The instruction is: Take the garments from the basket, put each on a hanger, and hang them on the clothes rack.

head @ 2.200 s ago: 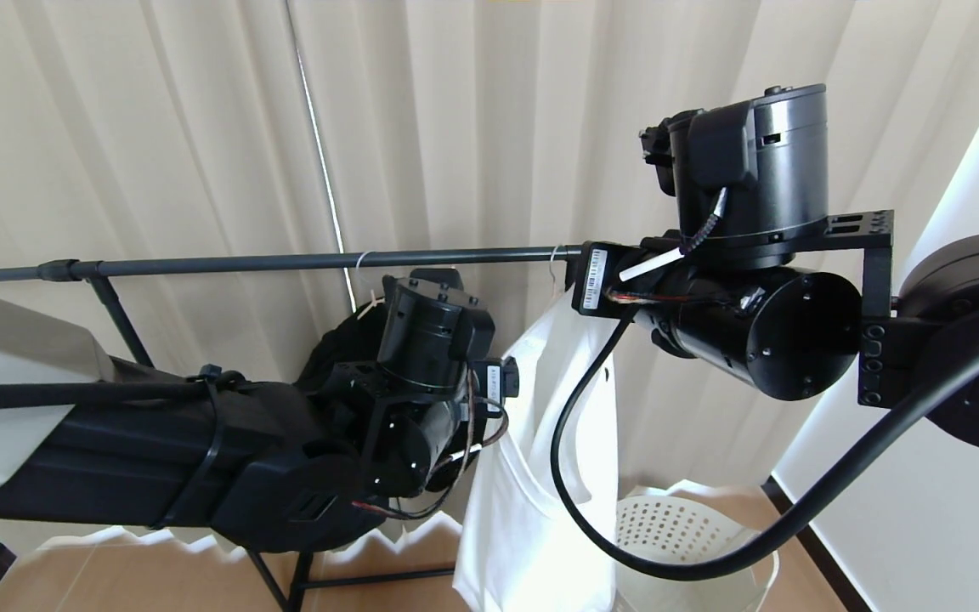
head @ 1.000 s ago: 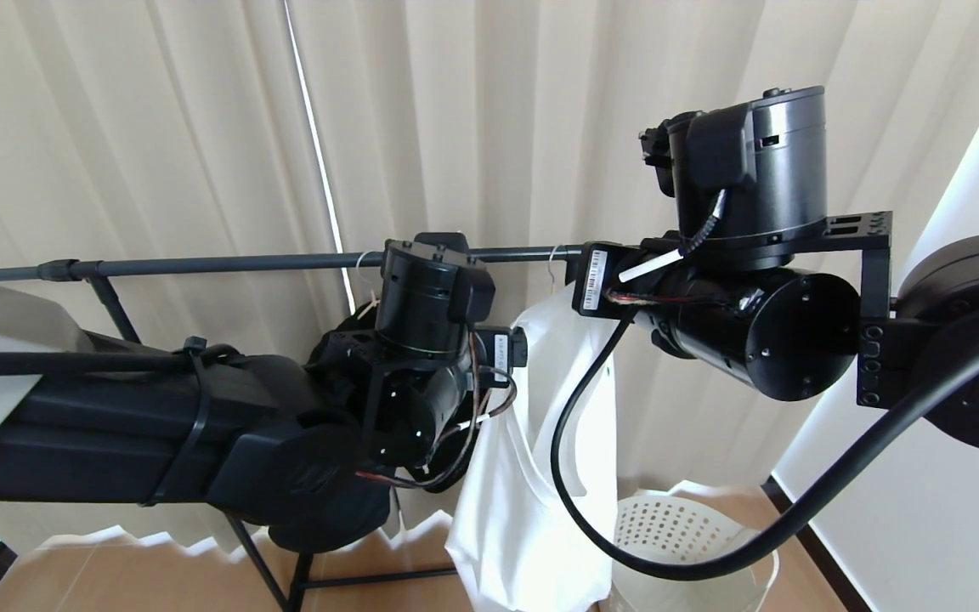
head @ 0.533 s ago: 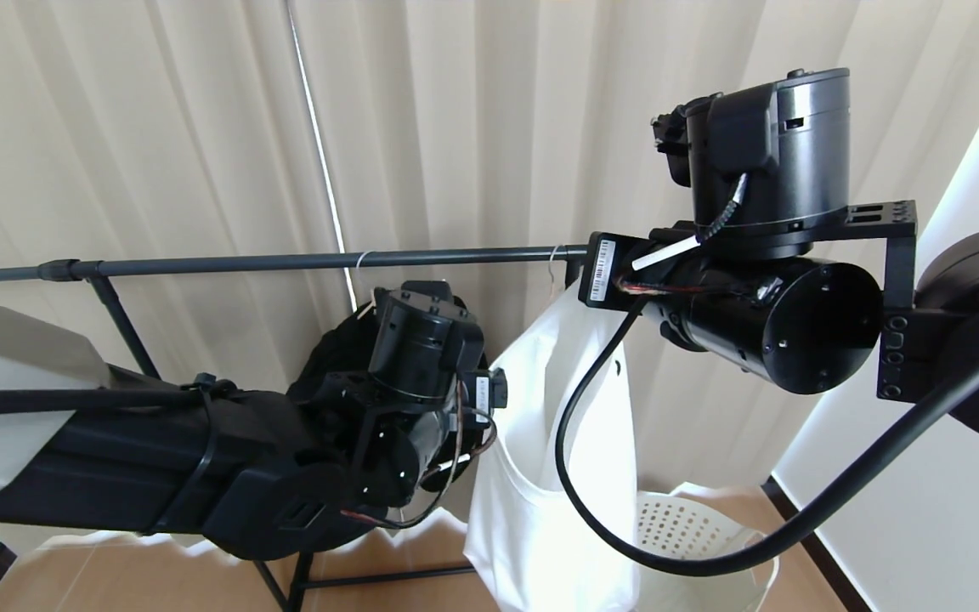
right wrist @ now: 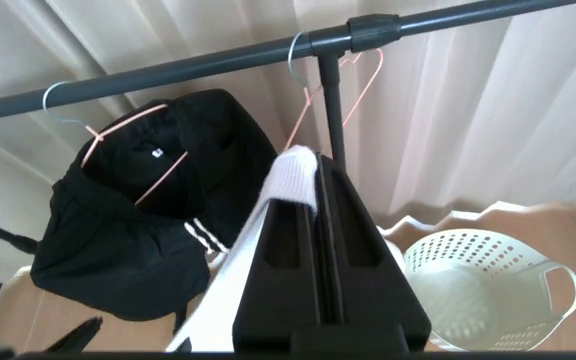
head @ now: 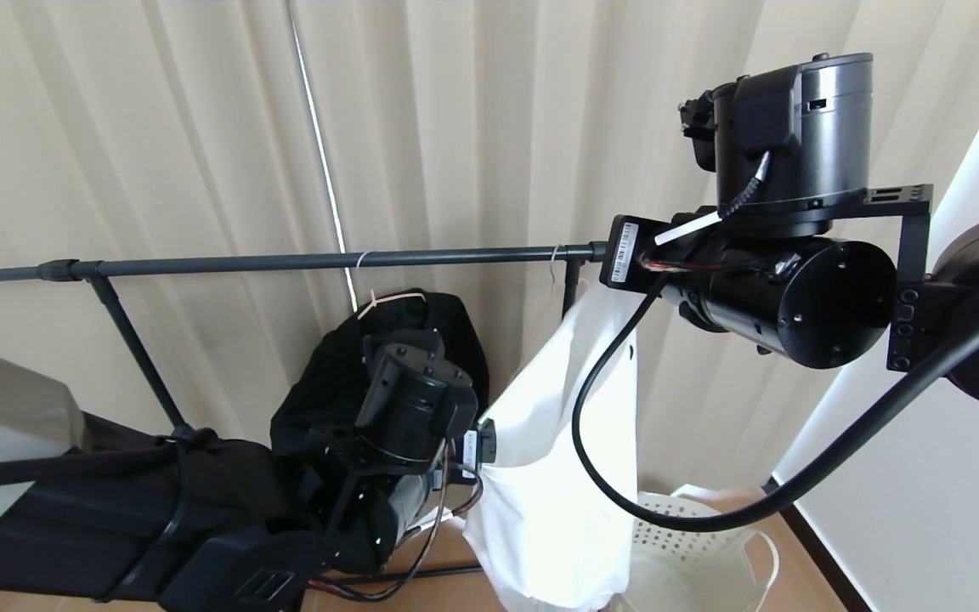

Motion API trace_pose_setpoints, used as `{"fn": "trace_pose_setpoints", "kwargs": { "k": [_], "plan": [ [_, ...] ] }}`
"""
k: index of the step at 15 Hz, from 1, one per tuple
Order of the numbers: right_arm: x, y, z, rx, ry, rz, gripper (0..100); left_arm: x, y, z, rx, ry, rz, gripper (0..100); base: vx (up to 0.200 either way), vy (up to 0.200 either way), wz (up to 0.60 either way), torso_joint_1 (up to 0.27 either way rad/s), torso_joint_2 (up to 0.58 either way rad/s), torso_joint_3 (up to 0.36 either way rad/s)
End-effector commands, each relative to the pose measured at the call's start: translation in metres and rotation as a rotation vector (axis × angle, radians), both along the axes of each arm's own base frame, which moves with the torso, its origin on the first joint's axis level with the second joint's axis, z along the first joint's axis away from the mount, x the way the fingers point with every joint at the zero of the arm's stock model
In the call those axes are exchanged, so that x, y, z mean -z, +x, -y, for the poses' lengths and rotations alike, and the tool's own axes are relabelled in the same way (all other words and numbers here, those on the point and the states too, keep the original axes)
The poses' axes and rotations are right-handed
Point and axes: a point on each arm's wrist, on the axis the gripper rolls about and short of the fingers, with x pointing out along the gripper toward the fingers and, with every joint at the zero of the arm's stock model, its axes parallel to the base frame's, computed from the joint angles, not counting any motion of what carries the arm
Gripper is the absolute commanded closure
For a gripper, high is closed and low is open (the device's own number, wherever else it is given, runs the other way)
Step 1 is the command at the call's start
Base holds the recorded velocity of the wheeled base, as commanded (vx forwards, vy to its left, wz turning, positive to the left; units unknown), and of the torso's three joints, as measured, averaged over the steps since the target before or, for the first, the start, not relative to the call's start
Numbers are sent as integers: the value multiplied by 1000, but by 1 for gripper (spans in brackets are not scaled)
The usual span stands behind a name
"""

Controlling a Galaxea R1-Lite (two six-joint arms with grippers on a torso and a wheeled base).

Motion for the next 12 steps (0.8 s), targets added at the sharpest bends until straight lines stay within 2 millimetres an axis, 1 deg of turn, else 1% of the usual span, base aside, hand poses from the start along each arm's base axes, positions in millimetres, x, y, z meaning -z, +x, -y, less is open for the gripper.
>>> {"fn": "trace_pose_setpoints", "kwargs": {
  "k": [1,2,3,5,7,9,10,11,12],
  "plan": [
    [-1,1,2,6,3,3,100,-6,-9,-4,9,-7,8,0,0,0,0,0,0,0],
    [-1,1,2,6,3,3,100,-7,-9,-5,9,-9,9,0,0,0,0,0,0,0],
    [-1,1,2,6,3,3,100,-7,-9,-5,9,-9,9,100,0,0,0,0,0,0],
    [-1,2,2,9,3,3,100,-8,-9,-5,11,-6,11,100,0,0,0,0,0,0],
    [1,4,5,16,-14,-4,100,-23,-6,-3,21,-24,54,100,0,0,0,0,0,0],
    [5,3,8,10,-70,-16,100,-40,3,-7,14,-23,107,100,0,0,0,0,0,0],
    [10,3,8,2,-112,-27,100,-47,7,-7,11,-27,129,100,0,0,0,0,0,0],
    [16,2,9,-9,-160,-43,100,-59,15,-5,8,-32,165,100,0,0,0,0,0,0],
    [19,1,9,-11,-169,-49,100,-62,16,-4,10,-35,176,100,0,0,0,0,0,0]
  ]
}}
